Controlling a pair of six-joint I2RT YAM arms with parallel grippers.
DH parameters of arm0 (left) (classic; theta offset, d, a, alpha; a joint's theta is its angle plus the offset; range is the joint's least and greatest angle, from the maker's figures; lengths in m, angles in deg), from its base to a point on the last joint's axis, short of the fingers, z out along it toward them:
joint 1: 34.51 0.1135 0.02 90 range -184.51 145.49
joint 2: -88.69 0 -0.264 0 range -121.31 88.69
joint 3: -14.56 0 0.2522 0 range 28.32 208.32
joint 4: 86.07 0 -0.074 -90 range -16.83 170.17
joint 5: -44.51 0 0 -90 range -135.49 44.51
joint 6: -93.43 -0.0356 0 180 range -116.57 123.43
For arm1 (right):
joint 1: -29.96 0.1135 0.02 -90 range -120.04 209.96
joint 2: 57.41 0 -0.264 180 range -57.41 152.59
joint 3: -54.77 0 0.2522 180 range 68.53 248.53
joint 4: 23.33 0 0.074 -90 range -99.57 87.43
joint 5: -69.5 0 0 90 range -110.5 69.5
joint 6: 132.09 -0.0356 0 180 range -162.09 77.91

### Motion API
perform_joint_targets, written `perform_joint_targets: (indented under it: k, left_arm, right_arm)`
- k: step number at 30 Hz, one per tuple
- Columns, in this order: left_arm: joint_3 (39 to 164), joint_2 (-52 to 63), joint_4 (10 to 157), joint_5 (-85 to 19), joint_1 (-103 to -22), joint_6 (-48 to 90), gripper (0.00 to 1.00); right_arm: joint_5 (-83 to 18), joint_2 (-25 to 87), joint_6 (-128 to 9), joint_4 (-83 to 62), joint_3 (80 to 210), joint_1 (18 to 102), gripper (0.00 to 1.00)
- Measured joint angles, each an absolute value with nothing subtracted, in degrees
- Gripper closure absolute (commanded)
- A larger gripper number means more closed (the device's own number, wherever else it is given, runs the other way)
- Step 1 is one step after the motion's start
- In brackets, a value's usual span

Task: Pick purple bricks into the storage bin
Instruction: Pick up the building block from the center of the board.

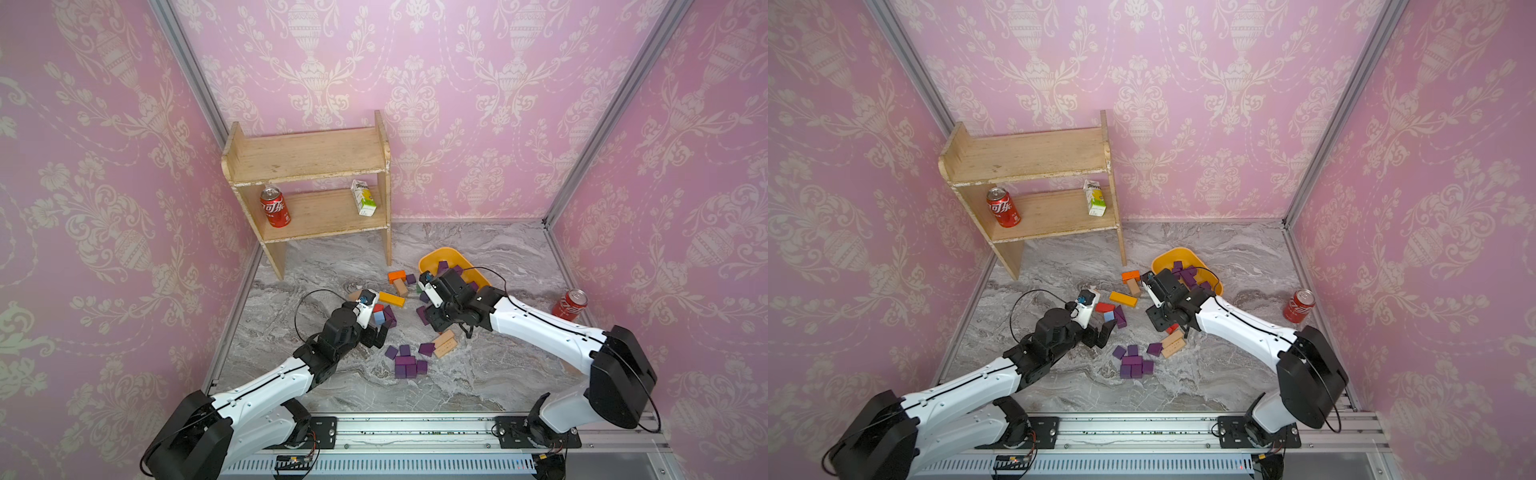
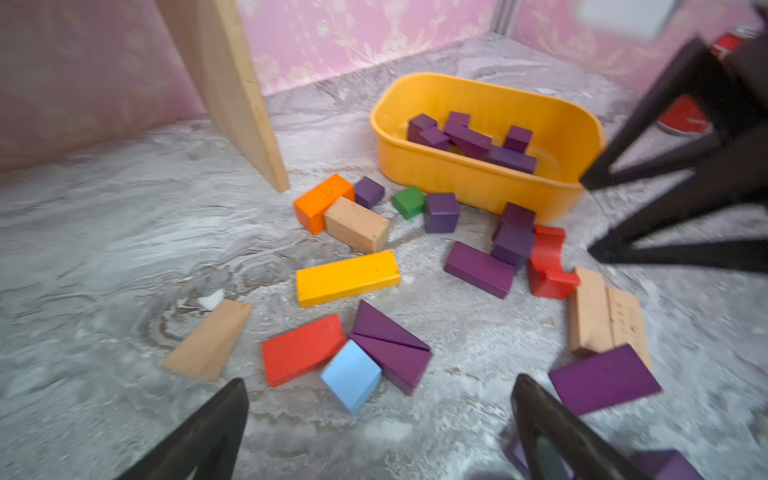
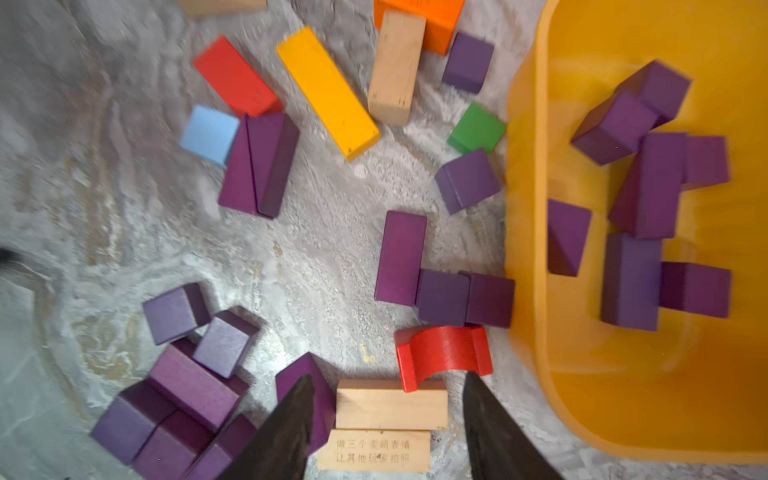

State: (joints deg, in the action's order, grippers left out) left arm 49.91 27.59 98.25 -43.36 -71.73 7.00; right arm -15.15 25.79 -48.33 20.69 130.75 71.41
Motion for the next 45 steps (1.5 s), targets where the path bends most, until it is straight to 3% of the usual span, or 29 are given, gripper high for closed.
perform_joint_targets:
  k: [7,13,16,26,45]
  left_arm:
    - [52.05,23.76,98.41,-28.65,-71.75,5.51,0.01]
    - [52.07,24.92,98.97,-25.87,-71.75,5.14,0.01]
    - [52.07,26.03,98.67,-28.47,-71.81,5.14,0.01]
    - [49.06,32.74,98.30,-51.16,-71.75,5.99,0.01]
    - [47.61,33.14,98.91,-55.31,-71.75,6.32,0.01]
  right_arm:
    - [-19.87,11.95,-45.95,19.66,123.69,68.64,0.33]
    - [-23.65,13.42,-44.61,19.31,117.92,69.97,0.35]
    - [-24.25,15.47,-44.24,18.11,116.35,72.20,0.36]
    - [-27.68,24.63,-43.61,13.72,115.82,75.00,0.43]
    - [-25.67,32.37,-43.15,14.96,120.54,76.25,0.51]
